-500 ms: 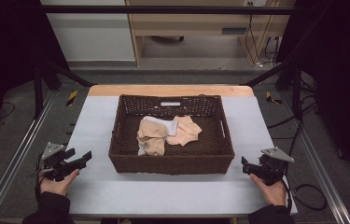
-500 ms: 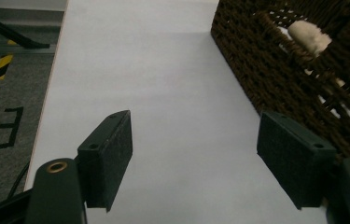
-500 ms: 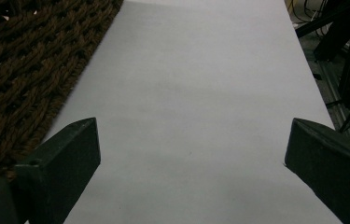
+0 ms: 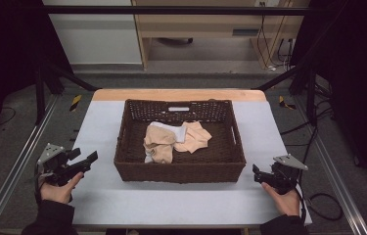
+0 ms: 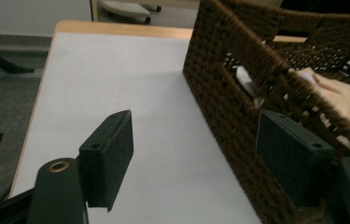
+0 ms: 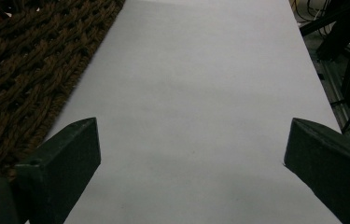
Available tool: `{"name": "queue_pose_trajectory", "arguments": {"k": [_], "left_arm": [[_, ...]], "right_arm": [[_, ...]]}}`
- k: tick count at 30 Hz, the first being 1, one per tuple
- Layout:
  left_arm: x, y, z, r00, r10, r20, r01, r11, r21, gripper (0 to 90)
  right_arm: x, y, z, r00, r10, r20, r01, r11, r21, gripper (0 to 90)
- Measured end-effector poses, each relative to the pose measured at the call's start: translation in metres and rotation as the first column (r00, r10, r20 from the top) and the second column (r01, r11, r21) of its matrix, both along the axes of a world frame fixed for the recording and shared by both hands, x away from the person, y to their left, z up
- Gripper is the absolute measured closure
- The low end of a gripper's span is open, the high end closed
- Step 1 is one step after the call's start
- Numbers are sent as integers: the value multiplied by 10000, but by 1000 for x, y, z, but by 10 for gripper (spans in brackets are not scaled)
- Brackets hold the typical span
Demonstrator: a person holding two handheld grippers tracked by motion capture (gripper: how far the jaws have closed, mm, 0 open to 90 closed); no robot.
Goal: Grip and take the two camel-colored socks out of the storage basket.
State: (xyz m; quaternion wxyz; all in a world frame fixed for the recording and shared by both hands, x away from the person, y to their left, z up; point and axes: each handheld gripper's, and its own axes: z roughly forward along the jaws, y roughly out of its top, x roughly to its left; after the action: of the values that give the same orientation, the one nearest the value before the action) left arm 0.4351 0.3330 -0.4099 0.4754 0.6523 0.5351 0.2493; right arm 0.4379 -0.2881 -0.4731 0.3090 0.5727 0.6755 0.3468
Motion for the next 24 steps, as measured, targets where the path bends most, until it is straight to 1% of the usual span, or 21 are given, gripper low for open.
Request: {"name": "queue_pose_trajectory", "arguments": {"k": [5, 9, 13, 17, 20, 24], "left_arm": [[3, -6, 12, 9997, -174, 158, 176, 9998, -124, 276], [8, -10, 20, 9994, -283, 177, 285, 9995, -102, 283], [11, -15, 31, 9985, -443, 314, 448, 9989, -145, 290], [14, -21, 42, 9969, -556, 554, 566, 9982, -172, 294], [18, -27, 50, 9954, -654, 695, 676, 9973, -294, 298], [23, -38, 59, 9927, -942, 750, 963, 9950, -259, 323]], "right_arm": [[0, 0, 0, 10000, 0, 44, -1, 10000, 71, 39], [-1, 0, 1, 10000, 4, 48, -5, 10000, 64, 38], [-2, 0, 1, 10000, 51, 10, -51, 10000, 46, 39], [-1, 0, 0, 10000, 52, -14, -52, 10000, -10, 39], [-2, 0, 1, 10000, 22, -9, -22, 10000, 14, 39], [-2, 0, 1, 10000, 18, -1, -18, 10000, 46, 39]]}}
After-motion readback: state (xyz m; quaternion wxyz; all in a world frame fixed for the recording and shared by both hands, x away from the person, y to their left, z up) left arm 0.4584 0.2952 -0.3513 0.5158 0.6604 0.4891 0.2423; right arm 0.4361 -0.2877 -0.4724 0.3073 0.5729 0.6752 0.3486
